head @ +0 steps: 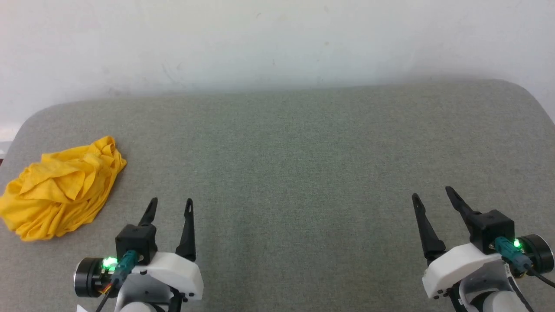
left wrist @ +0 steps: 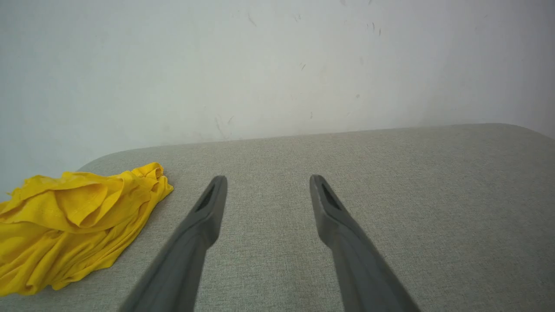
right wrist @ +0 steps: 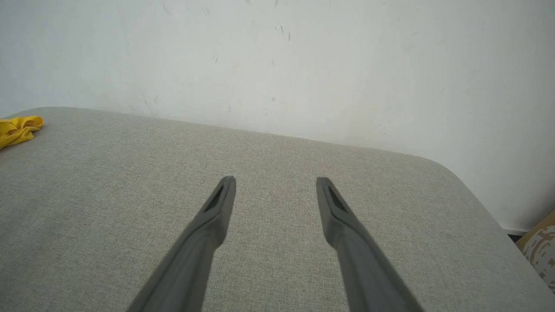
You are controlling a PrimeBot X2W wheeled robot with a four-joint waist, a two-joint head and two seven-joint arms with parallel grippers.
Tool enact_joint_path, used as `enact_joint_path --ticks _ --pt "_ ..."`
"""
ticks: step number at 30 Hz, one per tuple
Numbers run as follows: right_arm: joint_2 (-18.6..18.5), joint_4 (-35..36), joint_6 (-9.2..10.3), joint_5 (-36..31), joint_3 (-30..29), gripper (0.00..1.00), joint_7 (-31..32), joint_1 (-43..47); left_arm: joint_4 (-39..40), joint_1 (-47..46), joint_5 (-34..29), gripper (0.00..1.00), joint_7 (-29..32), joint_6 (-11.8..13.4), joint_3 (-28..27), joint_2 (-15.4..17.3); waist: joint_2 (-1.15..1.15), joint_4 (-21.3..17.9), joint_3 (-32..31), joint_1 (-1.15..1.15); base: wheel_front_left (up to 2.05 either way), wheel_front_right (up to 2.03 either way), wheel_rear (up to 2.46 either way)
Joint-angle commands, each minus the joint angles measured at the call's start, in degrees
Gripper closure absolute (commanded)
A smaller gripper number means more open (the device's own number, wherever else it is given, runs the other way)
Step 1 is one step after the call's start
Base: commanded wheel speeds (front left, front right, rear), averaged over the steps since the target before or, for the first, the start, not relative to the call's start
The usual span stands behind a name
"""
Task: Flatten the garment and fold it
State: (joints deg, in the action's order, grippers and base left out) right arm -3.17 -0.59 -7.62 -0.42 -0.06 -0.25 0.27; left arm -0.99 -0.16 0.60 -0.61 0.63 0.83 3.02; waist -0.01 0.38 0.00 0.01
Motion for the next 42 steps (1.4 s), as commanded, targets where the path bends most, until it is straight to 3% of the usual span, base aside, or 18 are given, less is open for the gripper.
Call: enact_joint_path --ticks 1,42 --pt "0.03 -0.02 0.01 0.32 -0.28 0.0 -0.64 0.05 -0.41 -0.58 0.63 0.0 -0.52 0.56 0.33 -0.01 0.0 0.3 -0.01 0.0 0.0 0.0 0.0" --pt "0.12 -0.8 0.05 1.64 0.0 0.0 -3.81 -0.27 -2.09 -1.04 4.16 0.0 -5.34 3.75 -0.13 0.13 0.01 15.62 -0.14 -0.01 0.0 0.0 0.0"
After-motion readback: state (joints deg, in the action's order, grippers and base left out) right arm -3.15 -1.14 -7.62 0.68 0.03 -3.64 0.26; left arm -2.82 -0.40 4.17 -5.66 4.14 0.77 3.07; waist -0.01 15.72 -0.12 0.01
